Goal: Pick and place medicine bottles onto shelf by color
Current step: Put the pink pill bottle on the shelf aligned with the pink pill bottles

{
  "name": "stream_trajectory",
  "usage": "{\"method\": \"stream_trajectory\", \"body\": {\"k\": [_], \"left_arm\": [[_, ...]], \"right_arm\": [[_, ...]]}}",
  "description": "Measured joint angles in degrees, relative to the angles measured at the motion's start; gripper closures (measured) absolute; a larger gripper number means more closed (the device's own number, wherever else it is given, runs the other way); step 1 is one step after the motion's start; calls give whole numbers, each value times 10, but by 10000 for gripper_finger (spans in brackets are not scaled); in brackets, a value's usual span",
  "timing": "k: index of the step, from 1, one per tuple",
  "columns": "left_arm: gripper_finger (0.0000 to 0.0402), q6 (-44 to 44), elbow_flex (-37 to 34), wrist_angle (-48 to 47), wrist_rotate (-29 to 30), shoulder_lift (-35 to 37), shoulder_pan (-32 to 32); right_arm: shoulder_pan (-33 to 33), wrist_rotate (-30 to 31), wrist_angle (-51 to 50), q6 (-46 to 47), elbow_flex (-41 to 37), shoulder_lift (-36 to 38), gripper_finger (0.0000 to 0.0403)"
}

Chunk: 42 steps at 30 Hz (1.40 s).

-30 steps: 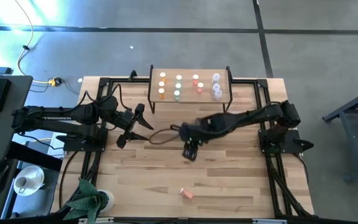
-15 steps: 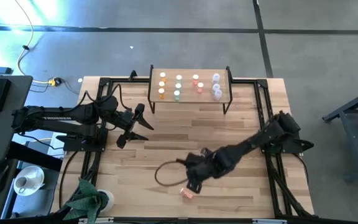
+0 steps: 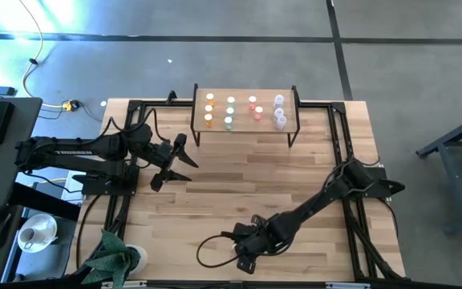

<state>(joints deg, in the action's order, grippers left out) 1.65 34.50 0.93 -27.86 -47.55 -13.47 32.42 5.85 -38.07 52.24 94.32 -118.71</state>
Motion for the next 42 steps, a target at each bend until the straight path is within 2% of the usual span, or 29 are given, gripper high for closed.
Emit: {"method": "stream_trajectory", "body": {"k": [18,29,34,38,42], "left_arm": [[190,0,0,-1,0,0,0],[190,0,0,-1,0,0,0],[190,0,0,-1,0,0,0],[190,0,0,0,0,0,0],[190,0,0,-1,0,0,0]], "right_arm": [[0,-31,29,-18,0,-63,219],[0,-11,-9,-22,0,-78,221],[-1,18,-49,-13,1,-78,248],[-2,21,-45,-41,1,-78,280],[-2,22,-45,-48,1,-78,290]]}}
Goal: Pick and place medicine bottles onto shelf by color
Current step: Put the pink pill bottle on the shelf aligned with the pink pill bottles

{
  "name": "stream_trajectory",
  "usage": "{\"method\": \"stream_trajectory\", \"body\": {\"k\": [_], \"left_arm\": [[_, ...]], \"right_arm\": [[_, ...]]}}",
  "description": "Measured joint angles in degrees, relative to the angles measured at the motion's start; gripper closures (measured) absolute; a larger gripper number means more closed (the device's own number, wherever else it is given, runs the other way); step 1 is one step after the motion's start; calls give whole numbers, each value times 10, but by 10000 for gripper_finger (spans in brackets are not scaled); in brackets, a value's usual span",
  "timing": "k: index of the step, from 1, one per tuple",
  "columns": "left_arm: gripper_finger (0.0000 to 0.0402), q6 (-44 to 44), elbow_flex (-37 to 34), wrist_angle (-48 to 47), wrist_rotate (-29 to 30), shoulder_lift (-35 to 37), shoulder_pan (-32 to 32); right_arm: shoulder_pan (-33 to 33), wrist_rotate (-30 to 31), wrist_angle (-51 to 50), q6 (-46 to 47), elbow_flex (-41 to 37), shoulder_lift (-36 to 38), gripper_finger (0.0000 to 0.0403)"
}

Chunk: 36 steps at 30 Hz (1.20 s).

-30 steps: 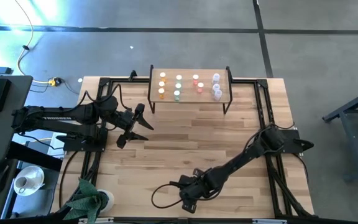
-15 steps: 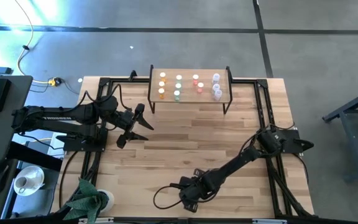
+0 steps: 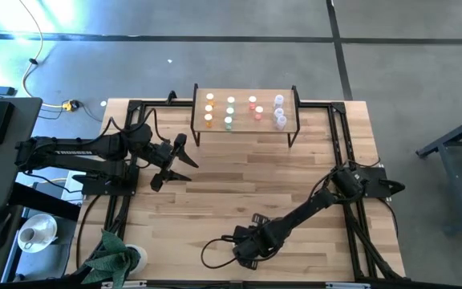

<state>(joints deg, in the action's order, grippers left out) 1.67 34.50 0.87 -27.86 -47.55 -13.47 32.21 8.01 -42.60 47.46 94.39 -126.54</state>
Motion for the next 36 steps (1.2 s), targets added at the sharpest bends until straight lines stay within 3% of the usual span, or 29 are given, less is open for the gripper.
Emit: {"method": "stream_trajectory", "body": {"k": [4,17,24,36], "left_arm": [[190,0,0,0,0,0,0],[190,0,0,0,0,0,0],[190,0,0,0,0,0,0],[190,0,0,0,0,0,0]], "right_arm": [[1,-1,-1,-15,0,0,279],[1,4,-25,-51,1,2,190],[0,45,-59,-95,19,3,185],[-7,24,25,-208,20,3,185]]}}
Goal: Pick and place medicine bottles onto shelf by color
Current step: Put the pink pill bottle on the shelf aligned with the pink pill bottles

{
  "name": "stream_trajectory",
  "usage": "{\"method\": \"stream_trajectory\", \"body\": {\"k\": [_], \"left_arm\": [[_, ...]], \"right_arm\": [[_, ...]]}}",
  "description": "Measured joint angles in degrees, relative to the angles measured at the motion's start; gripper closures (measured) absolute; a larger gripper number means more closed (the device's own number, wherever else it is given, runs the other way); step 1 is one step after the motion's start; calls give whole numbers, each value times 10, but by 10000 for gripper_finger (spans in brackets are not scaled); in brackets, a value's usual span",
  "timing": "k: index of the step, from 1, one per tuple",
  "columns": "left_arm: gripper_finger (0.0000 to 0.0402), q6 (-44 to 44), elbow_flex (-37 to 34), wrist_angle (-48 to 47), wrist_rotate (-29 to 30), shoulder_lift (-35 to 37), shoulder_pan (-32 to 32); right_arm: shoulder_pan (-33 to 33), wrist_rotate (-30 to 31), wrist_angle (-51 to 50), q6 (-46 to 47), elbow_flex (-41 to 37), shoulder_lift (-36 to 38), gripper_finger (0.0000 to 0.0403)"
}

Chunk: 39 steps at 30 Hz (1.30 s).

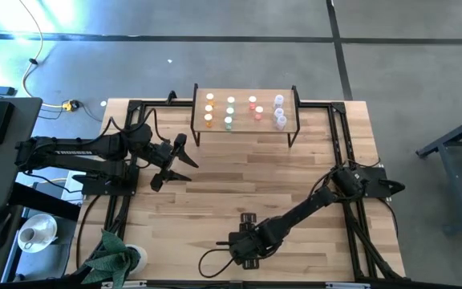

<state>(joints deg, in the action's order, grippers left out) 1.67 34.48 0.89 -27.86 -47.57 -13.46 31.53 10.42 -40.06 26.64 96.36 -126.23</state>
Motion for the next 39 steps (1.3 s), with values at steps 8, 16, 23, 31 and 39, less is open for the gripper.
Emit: {"method": "stream_trajectory", "body": {"k": [8,16,23,31,39], "left_arm": [[190,0,0,0,0,0,0],[190,0,0,0,0,0,0],[190,0,0,0,0,0,0],[190,1,0,-7,0,-3,0],[190,64,0,-16,0,-8,0]], "right_arm": [[-4,-34,1,1,-24,-1,199],[-4,-29,23,-1,-24,-1,257],[-4,-15,22,-18,-24,-1,323],[-12,66,14,-82,-16,26,326],[-23,199,7,-146,-15,106,323]]}}
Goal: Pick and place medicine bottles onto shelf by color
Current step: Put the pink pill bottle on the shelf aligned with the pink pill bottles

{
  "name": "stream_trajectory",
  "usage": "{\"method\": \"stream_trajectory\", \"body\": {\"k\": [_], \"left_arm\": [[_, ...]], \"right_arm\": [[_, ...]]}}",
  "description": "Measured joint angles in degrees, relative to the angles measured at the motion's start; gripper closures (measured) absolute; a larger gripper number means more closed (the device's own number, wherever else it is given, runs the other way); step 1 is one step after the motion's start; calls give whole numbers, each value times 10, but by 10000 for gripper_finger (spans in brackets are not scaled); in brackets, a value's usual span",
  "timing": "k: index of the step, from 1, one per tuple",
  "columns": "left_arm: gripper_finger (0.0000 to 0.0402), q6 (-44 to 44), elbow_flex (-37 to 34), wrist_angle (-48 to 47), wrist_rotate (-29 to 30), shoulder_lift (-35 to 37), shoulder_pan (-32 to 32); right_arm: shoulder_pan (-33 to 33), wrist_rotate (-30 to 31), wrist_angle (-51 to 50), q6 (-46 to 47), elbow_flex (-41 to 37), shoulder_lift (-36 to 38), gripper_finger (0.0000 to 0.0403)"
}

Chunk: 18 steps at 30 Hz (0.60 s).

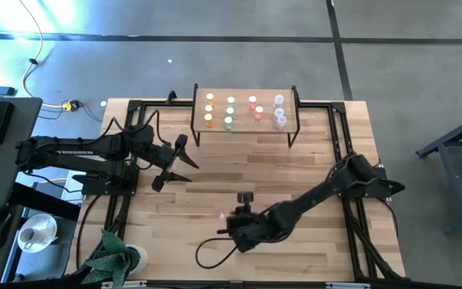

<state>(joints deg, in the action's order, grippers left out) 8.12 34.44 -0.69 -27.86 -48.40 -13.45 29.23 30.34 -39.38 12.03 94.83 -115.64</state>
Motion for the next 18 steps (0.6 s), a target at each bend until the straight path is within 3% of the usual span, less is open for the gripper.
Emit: {"method": "stream_trajectory", "body": {"k": [7,12,18], "left_arm": [[190,19,0,2,-1,-27,13],[190,34,0,19,-2,-66,30],[190,56,0,75,-4,-106,38]], "right_arm": [[-8,147,-1,-31,0,68,323],[-20,190,2,-31,0,95,323],[-32,191,75,-50,0,107,323]]}}
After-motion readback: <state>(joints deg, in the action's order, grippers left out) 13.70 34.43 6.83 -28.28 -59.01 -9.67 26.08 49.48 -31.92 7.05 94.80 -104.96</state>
